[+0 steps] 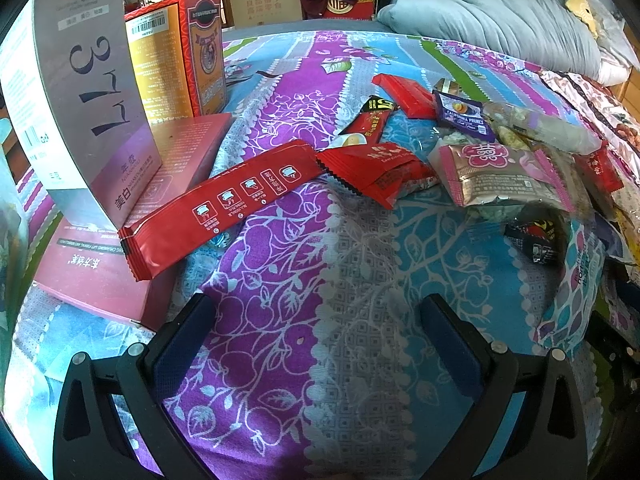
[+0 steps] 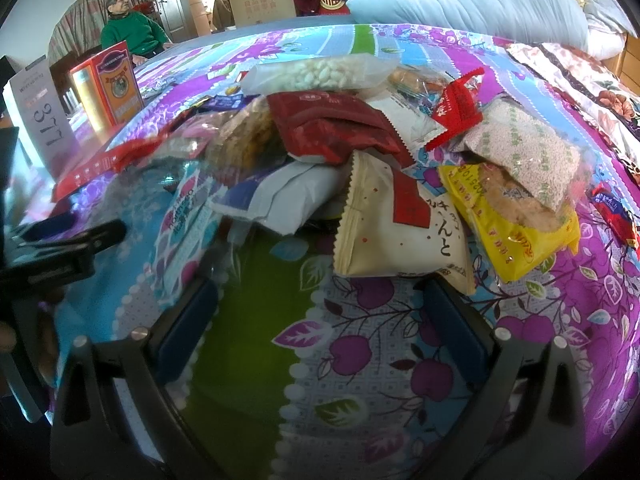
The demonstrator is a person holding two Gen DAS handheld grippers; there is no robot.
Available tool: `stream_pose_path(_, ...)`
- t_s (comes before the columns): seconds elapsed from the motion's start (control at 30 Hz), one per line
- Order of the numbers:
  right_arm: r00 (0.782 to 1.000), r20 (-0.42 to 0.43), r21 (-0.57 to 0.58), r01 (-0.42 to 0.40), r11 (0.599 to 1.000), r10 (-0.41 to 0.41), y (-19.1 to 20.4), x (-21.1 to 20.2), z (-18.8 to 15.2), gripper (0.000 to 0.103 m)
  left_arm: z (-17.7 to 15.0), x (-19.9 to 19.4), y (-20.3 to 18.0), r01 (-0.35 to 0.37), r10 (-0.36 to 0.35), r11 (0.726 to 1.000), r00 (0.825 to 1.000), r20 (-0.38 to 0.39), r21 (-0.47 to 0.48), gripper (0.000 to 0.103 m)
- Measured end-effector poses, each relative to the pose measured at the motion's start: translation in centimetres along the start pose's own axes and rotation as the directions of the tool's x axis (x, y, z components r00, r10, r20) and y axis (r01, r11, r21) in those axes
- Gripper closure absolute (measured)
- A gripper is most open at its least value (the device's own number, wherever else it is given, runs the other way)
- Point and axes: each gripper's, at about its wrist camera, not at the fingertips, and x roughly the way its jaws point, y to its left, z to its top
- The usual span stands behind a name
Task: Organize snacks
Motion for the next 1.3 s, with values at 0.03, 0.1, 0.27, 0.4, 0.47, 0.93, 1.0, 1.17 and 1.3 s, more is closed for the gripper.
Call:
stream_pose_path(0.03,1.0,0.0,0.0,0.0,1.0,0.0,0.0,0.0,0.0,0.0,0.0,0.0,0.0,-0.001,0.001,1.0,1.0,-0.001,-0.001,0.0)
stream_pose_path(0.1,1.0,-0.001,0.0,0.001,1.0,-0.001,0.0,0.0,0.0,0.0,-0.1,0.0,0.0,-0.001,0.001,1.0,1.0,-0.002,-0.003,0.0)
stream_pose_path(0.27,1.0,0.0,0.0,-0.001,1.0,0.001,0.0,0.0,0.0,0.0,-0.1,0.0,0.1,-0.001,0.001,1.0,1.0,-0.003,-0.003,0.0)
stream_pose_path(0.4,1.0,0.0,0.0,0.0,1.0,0.0,0.0,0.0,0.0,0.0,0.0,0.0,0.0,-0.001,0.001,1.0,1.0,-0.002,-0.003,0.0)
stream_pose_path(0.47,1.0,0.0,0.0,0.0,1.0,0.0,0.0,0.0,0.0,0.0,0.0,0.0,0.0,-0.001,0.001,1.0,1.0,-0.002,-0.002,0.0)
stream_pose_path(0.93,0.974,0.086,0.122,-0.221,0.968,0.212,-1.6,-4.7,-1.0,0.0,-0.2,-0.3,0.2,0.004,-0.004,1.0,1.0,0.0,0.0,0.0)
stream_pose_path(1.0,0.965,0.125,0.161,-0.249,0.955,0.23,-2.2,-6.6,-1.2,0.0,-0.3,-0.4,0.2,0.003,-0.003,1.0,1.0,0.001,0.0,0.0)
stream_pose_path(1.17,0.95,0.267,0.263,-0.231,0.937,0.16,-7.1,-9.9,2.3,0.0,-0.2,-0.5,0.2,0.007,-0.007,1.0,1.0,0.002,0.001,0.0)
stream_pose_path(1.3,0.955,0.297,0.439,-0.147,0.887,0.011,-14.8,-8.3,6.2,0.0,-0.2,-0.5,0.2,0.007,-0.007,1.0,1.0,0.001,0.001,0.0)
